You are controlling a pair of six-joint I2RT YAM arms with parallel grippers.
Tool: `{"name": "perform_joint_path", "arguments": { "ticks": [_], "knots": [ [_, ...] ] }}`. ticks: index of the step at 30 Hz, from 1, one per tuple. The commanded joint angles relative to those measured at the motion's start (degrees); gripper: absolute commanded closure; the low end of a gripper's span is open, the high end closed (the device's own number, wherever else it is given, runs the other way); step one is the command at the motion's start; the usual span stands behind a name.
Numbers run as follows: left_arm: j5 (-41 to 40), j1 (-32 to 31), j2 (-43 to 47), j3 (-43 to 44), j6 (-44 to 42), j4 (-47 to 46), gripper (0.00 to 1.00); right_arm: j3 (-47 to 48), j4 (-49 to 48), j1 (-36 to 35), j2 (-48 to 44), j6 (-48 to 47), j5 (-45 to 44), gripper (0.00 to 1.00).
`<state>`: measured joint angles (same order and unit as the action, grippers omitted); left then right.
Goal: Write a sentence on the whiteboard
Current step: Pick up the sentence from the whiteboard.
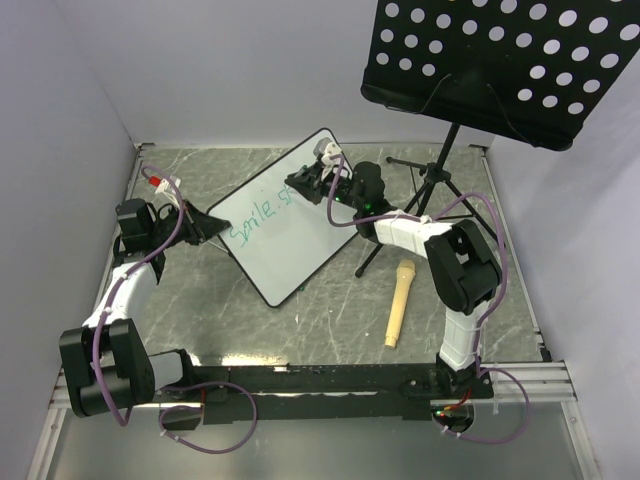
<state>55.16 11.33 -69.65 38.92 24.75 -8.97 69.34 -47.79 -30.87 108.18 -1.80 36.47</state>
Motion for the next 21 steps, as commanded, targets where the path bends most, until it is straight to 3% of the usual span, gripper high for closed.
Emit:
{"name": "perform_joint_path", "arguments": {
  "ticks": [1, 21],
  "knots": [
    [-8.05, -0.87, -1.46, -0.77, -16.75, 3.61, 0.99, 3.08, -0.64, -0.15, 1.07, -0.31, 0.27, 1.00],
    [-8.13, -0.87, -1.28, -0.86, -16.84, 3.87, 0.99, 2.38, -0.55, 0.11, 1.51, -1.18, -0.08, 1.00]
  ]
}}
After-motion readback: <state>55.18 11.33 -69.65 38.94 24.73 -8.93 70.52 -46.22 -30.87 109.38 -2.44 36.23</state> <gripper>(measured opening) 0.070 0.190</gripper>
